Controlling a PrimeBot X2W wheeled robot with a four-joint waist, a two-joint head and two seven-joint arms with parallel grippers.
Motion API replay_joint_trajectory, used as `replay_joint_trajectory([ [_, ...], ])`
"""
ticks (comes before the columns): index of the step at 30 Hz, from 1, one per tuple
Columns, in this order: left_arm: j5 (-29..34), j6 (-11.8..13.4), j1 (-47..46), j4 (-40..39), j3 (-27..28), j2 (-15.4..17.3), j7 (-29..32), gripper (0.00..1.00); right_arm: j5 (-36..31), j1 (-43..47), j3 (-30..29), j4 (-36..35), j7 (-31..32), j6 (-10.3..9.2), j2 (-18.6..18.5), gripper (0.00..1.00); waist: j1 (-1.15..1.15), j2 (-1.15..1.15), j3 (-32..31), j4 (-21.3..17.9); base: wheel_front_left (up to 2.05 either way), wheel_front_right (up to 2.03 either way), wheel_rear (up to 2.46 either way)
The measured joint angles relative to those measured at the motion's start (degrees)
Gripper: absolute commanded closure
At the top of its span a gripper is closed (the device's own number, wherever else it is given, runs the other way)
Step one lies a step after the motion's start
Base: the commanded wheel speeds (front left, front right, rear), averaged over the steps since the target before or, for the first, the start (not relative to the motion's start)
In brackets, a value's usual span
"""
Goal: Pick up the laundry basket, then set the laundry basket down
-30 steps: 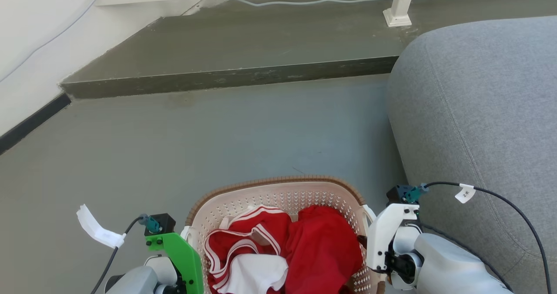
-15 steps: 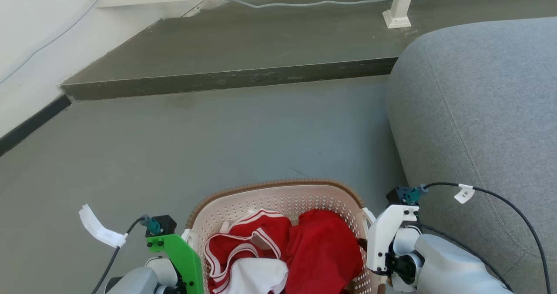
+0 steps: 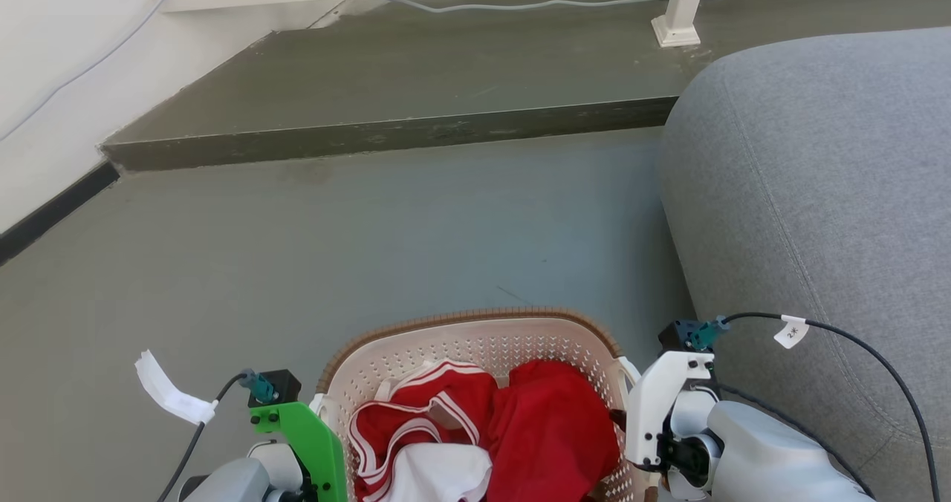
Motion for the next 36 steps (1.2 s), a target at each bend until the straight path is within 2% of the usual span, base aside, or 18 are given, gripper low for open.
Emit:
replay_joint_trajectory([
  [12, -0.4, 0.0, -0.4, 0.1, 0.0, 0.2, -0.9, 1.00, 0.8, -0.6, 0.3, -0.8, 0.0, -0.11, -0.1, 1.00, 0.00, 0.00, 2.1, -0.2, 0.00, 0.00, 0.00],
  [23, -0.4, 0.0, -3.5, -0.4, 0.3, 1.1, -3.1, 1.00, 0.8, -3.7, 0.5, -1.8, -1.2, -1.03, -0.1, 1.00, 0.00, 0.00, 6.3, -0.5, 0.00, 0.00, 0.00],
  [36, 0.2, -0.1, -8.6, -1.2, 0.3, 2.6, -6.7, 1.00, 0.8, -9.0, 0.7, -3.0, -4.6, -1.63, -0.2, 1.00, 0.00, 0.00, 14.4, -0.5, 0.00, 0.00, 0.00],
])
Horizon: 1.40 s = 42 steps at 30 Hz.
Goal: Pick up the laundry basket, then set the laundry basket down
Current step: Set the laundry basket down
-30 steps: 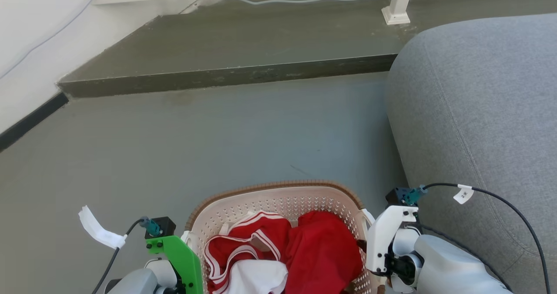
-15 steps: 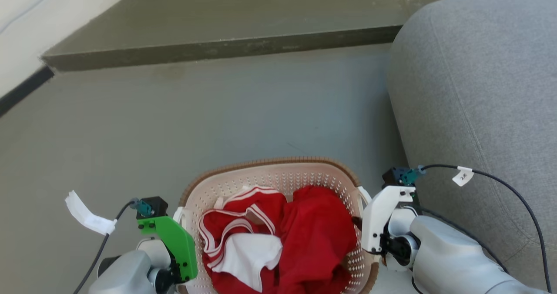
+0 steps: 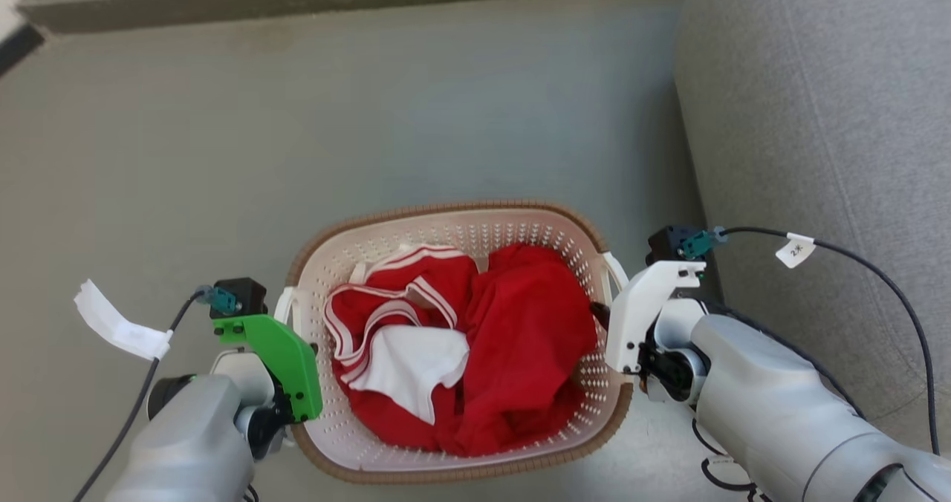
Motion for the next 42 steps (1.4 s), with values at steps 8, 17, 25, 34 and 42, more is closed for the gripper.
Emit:
replay_joint_trajectory([
  [8, 0.6, 0.0, -2.9, -0.8, 0.4, 0.8, -3.0, 1.00, 0.0, -3.2, 0.0, -0.5, -1.9, -0.24, -0.1, 1.00, 0.00, 0.00, 5.5, 0.1, 0.00, 0.00, 0.00],
  [17, 1.0, 0.0, -5.6, -1.1, 0.2, 1.6, -4.6, 1.00, 0.0, -5.5, 0.1, -0.6, -3.7, -0.24, 0.0, 1.00, 0.00, 0.00, 11.1, 0.2, 0.00, 0.00, 0.00],
  [25, 1.3, 0.0, -9.4, -1.5, 0.3, 2.1, -6.6, 1.00, -0.5, -9.3, 0.1, -0.9, -5.7, -0.40, -0.1, 1.00, 0.01, 0.00, 16.0, 0.3, 0.00, 0.00, 0.00],
  [34, 1.6, 0.0, -13.0, -1.7, 0.5, 2.8, -8.3, 1.00, -0.5, -12.7, -0.2, -1.1, -8.1, -0.48, -0.1, 1.00, 0.01, 0.00, 21.7, 0.2, 0.00, 0.00, 0.00],
  [42, 1.8, -0.1, -15.2, -1.7, 0.5, 3.5, -9.7, 1.00, -0.4, -14.3, -0.2, -1.7, -9.7, -0.49, -0.1, 1.00, 0.01, 0.00, 26.1, 0.2, 0.00, 0.00, 0.00],
])
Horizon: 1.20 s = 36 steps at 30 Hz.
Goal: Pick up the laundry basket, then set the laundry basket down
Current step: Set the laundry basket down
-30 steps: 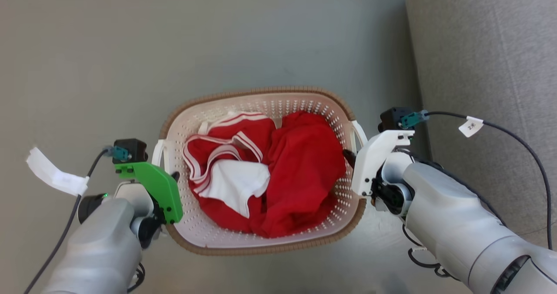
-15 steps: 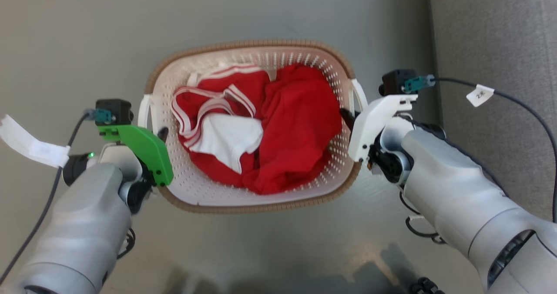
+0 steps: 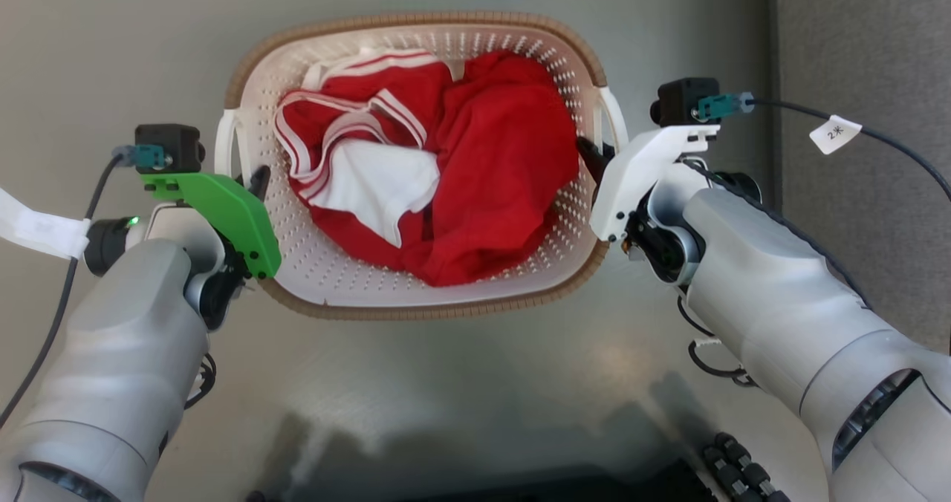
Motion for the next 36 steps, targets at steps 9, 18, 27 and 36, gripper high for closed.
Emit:
replay_joint_trajectory([
  [9, 0.0, 0.0, -2.3, 0.0, -0.2, 0.1, -1.8, 1.00, 0.1, -2.1, 0.1, 0.1, -2.4, 0.00, 0.0, 1.00, 0.00, 0.00, 4.2, 0.2, 0.00, 0.00, 0.00],
  [18, 0.0, 0.0, -4.2, 0.2, -0.3, 0.2, -2.8, 1.00, 0.4, -4.2, 0.7, 0.2, -3.7, 0.00, -0.1, 1.00, -0.01, 0.00, 7.5, 0.5, 0.00, 0.00, 0.00],
  [27, 0.0, 0.0, -5.5, 0.6, -0.9, 0.3, -3.9, 1.00, 0.4, -5.4, 1.4, 0.4, -5.4, 0.00, -0.1, 1.00, -0.01, 0.00, 9.8, 0.7, 0.00, 0.00, 0.00],
  [36, 0.0, 0.0, -5.9, 0.8, -1.5, 0.3, -4.4, 1.00, 0.5, -5.7, 1.8, 0.8, -6.6, 0.01, -0.1, 1.00, -0.01, 0.00, 10.6, 0.7, 0.00, 0.00, 0.00],
])
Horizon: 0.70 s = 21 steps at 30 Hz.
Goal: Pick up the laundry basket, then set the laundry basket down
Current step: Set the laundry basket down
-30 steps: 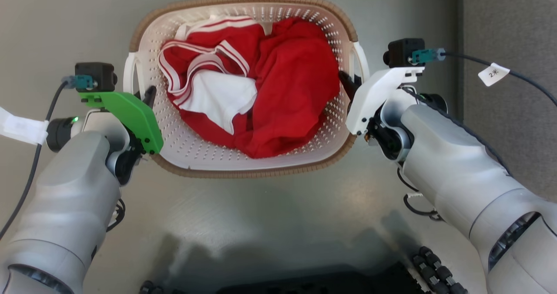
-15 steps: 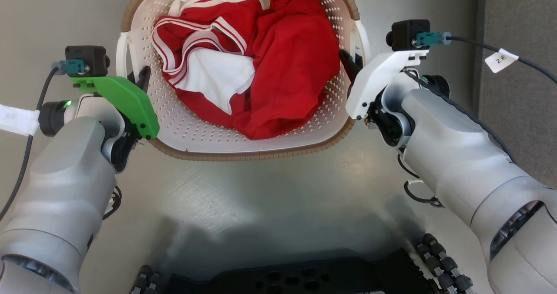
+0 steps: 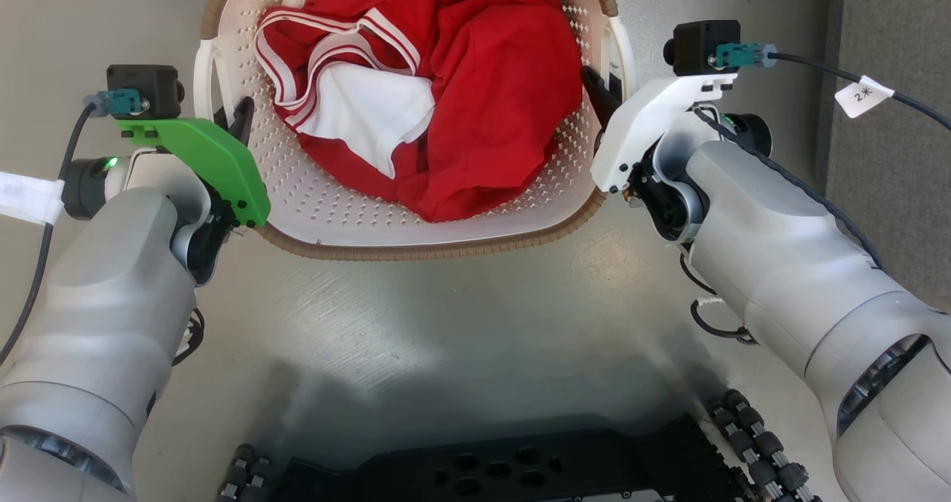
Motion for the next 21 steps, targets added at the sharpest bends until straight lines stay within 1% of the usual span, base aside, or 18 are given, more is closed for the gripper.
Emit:
replay_joint_trajectory([
  [1, 0.0, 0.0, 0.0, 0.0, -0.1, 0.0, 0.0, 1.00, 0.0, 0.0, 0.0, 0.0, -0.1, 0.00, 0.0, 1.00, 0.00, 0.00, 0.0, 0.0, 0.00, 0.00, 0.00],
  [2, 0.0, 0.0, 0.0, 0.1, -0.1, 0.0, 0.0, 0.78, 0.1, 0.0, 0.1, 0.0, -0.2, -0.01, 0.0, 1.00, 0.00, 0.00, 0.1, 0.0, 0.00, 0.00, 0.00],
  [3, 0.0, 0.0, 0.0, 0.1, -0.1, 0.0, 0.0, 0.00, 0.2, 0.0, 0.1, 0.0, -0.4, -0.01, 0.0, 0.78, 0.00, 0.00, 0.1, 0.0, 0.00, 0.00, 0.00],
  [4, 0.0, 0.0, 0.0, 0.3, -0.3, 0.0, 0.0, 0.00, 0.5, 0.0, 0.1, 0.0, -0.7, -0.01, 0.0, 0.02, 0.00, 0.00, 0.1, -0.1, 0.00, 0.00, 0.00],
  [5, 0.0, 0.0, 0.0, 0.5, -0.3, 0.0, 0.0, 0.00, 0.8, -0.1, 0.1, 0.0, -1.0, 0.03, 0.0, 0.00, 0.00, 0.00, 0.1, -0.1, 0.00, 0.00, 0.00],
  [21, 0.0, 0.0, -0.1, 1.5, -1.5, 0.0, -0.7, 0.00, 2.8, -0.6, 0.2, 0.5, -2.4, 0.07, 0.2, 0.00, 0.00, 0.00, -1.4, 0.0, 0.00, 0.00, 0.00],
])
